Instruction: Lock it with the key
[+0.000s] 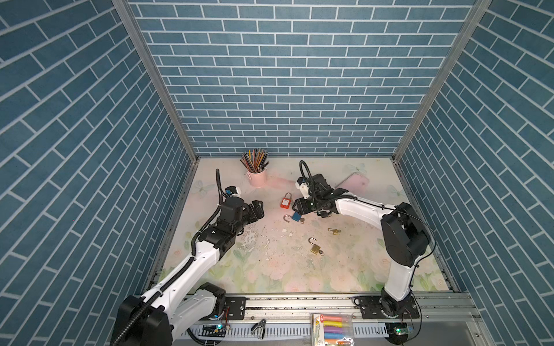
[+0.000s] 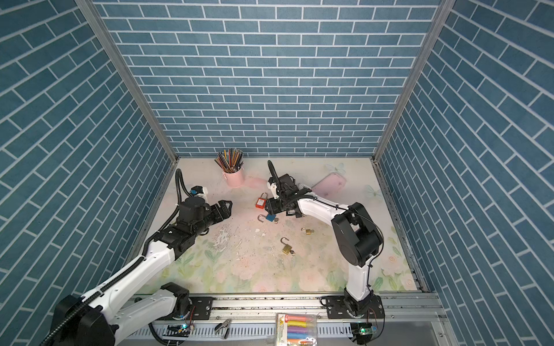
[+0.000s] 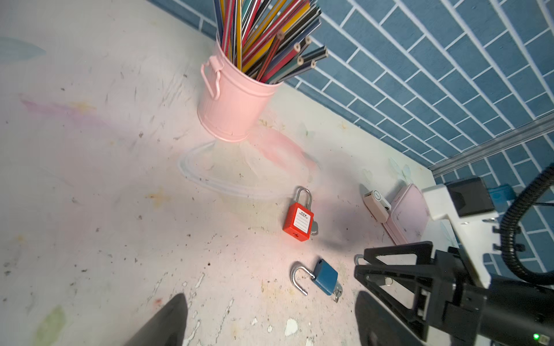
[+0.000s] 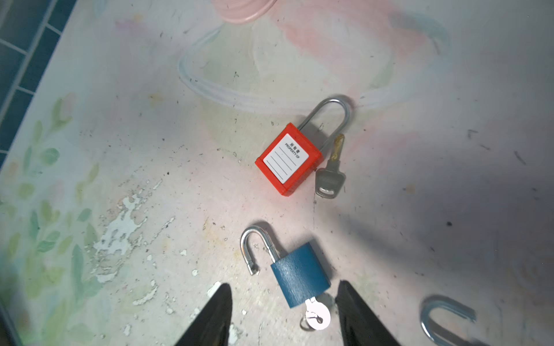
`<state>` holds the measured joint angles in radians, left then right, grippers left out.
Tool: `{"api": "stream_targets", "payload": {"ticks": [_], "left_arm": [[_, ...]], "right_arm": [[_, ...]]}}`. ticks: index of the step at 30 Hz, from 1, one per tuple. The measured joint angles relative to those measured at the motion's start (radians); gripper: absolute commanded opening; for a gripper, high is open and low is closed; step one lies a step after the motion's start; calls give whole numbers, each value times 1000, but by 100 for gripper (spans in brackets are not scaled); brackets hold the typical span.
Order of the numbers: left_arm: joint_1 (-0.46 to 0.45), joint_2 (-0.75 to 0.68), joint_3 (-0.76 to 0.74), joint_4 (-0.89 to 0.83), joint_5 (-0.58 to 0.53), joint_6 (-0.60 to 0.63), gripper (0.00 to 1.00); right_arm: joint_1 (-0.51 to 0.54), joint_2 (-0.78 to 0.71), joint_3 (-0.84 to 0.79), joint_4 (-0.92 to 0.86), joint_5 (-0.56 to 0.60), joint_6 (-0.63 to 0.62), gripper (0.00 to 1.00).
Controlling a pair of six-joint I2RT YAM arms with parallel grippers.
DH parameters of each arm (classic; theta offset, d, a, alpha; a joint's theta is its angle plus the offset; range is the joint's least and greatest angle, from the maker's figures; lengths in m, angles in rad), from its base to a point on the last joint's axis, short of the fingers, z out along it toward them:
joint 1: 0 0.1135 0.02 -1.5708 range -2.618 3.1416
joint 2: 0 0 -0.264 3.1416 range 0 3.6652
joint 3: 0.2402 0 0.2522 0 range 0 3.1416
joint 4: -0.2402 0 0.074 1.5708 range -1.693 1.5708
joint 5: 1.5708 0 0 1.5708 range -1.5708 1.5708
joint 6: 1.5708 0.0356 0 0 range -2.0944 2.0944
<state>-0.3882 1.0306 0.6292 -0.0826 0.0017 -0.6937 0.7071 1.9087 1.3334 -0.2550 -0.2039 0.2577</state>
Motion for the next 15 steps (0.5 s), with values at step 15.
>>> {"api": "stream_targets", "payload": {"ticks": [15], "left_arm": [[1, 38, -14, -13, 16, -32, 88]], "right_arm": [[-3, 139, 51, -23, 21, -91, 66]]}}
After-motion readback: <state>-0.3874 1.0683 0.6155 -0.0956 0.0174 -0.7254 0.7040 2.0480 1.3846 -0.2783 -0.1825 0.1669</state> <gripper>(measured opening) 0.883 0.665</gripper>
